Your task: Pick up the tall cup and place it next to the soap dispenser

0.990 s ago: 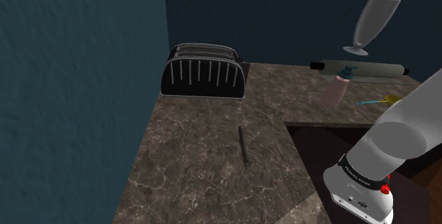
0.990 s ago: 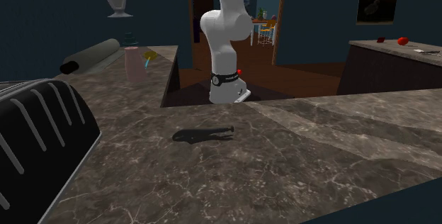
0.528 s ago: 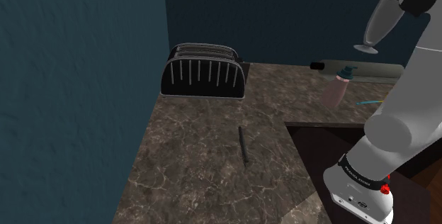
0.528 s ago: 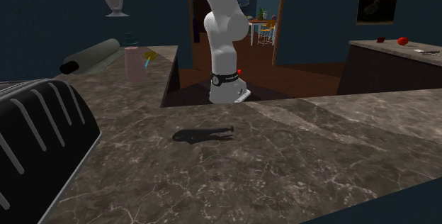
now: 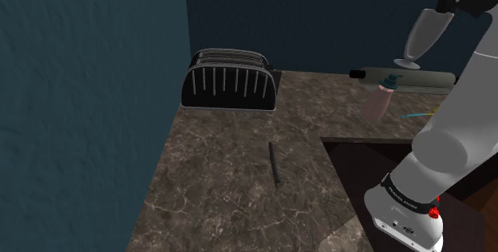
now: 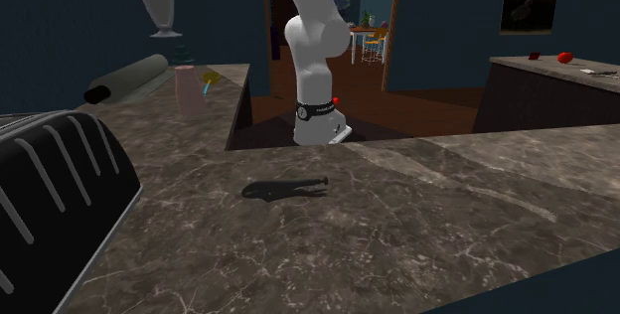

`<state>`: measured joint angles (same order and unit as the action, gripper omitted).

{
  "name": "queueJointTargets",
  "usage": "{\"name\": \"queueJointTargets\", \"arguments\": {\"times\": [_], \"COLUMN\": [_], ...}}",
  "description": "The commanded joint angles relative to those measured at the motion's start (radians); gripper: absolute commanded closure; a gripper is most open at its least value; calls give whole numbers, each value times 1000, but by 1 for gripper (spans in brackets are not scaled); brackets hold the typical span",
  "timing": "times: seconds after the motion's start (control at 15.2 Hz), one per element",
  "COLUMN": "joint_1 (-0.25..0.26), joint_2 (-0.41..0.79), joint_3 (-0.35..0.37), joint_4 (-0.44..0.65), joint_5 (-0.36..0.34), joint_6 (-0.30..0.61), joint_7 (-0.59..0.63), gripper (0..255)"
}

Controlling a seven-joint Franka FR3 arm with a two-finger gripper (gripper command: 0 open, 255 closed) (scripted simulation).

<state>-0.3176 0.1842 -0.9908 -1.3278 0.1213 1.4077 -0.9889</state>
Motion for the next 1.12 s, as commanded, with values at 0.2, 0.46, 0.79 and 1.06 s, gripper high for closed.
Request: {"name": "queueJointTargets", "arguments": {"times": [0.2,0.46,0.79,1.06], "joint_1": [42,61,75,82], "joint_2": [-53,-82,-108,-120], "joint_3": [3,7,12,14], "joint_4": [-114,-192,-280,-343], "joint_5": [-45,-69,-90,-100], "joint_6": [84,145,218,274], "joint_7": [28,45,60,69], "gripper": [255,255,255,255]}}
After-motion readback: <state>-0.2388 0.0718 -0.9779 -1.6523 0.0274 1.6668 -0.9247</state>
